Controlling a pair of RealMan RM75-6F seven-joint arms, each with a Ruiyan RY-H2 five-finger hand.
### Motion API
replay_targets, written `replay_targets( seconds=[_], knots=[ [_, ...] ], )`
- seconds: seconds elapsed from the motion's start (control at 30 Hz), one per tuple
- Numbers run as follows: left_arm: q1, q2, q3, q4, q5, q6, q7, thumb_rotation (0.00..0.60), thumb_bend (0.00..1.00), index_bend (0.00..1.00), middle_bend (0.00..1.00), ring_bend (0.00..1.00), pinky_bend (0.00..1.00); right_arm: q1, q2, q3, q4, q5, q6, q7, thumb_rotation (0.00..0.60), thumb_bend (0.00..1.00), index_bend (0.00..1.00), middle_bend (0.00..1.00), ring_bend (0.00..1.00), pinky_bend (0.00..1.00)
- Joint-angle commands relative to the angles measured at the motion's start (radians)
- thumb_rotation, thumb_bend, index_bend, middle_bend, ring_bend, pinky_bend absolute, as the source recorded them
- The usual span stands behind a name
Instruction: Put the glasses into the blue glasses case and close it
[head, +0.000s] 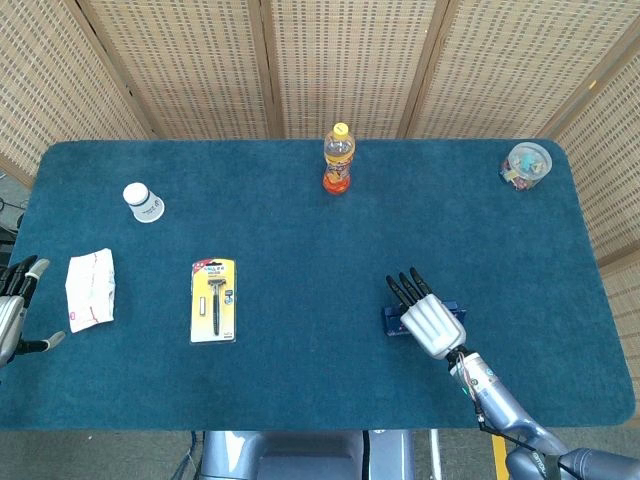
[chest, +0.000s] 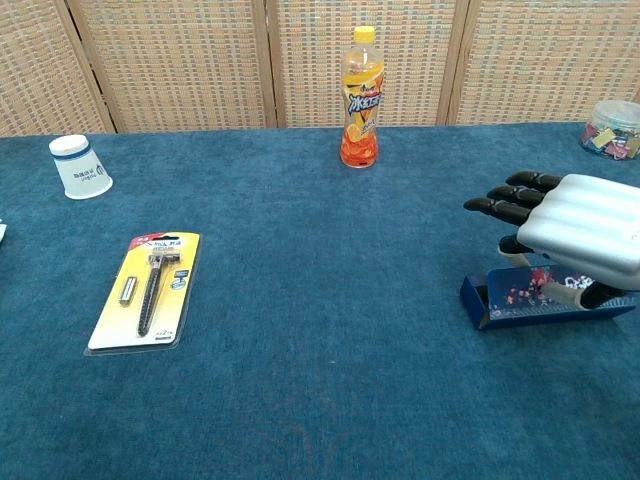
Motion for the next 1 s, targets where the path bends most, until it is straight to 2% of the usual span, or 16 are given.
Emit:
replay_targets(
  seconds=[0.03,0.3,0.47,0.8,1.0],
  knots=[
    [0.000,0.000,0.000,0.000,-0.001,0.000,0.001,0.600,0.00,0.00,0.00,0.00,0.00,0.003,-0.004,0.004,0.004,0.009,0.000,-0.003,0.600,0.40,0.37,0.00,0.00,0.05],
    [0.000,-0.002,0.000,-0.001,-0.002,0.000,0.005,0.600,0.00,0.00,0.00,0.00,0.00,0.007,-0.015,0.018,0.026,0.028,0.010,0.007,0.600,0.39,0.30,0.00,0.00,0.05],
    [0.000,-0.003,0.000,-0.002,-0.003,0.000,0.008,0.600,0.00,0.00,0.00,0.00,0.00,0.019,-0.054,0.041,0.087,0.059,0.007,0.023,0.600,0.26,0.26,0.00,0.00,0.05],
    [0.000,-0.002,-0.001,-0.001,-0.005,0.000,0.004,0.600,0.00,0.00,0.00,0.00,0.00,0.036,-0.110,0.057,0.166,0.081,0.014,0.029,0.600,0.26,0.26,0.00,0.00,0.05],
    [-0.002,-0.001,-0.002,0.002,-0.007,-0.004,-0.001,0.600,0.00,0.00,0.00,0.00,0.00,0.032,-0.087,0.074,0.117,0.074,0.055,0.080,0.600,0.26,0.25,0.00,0.00,0.05]
  ],
)
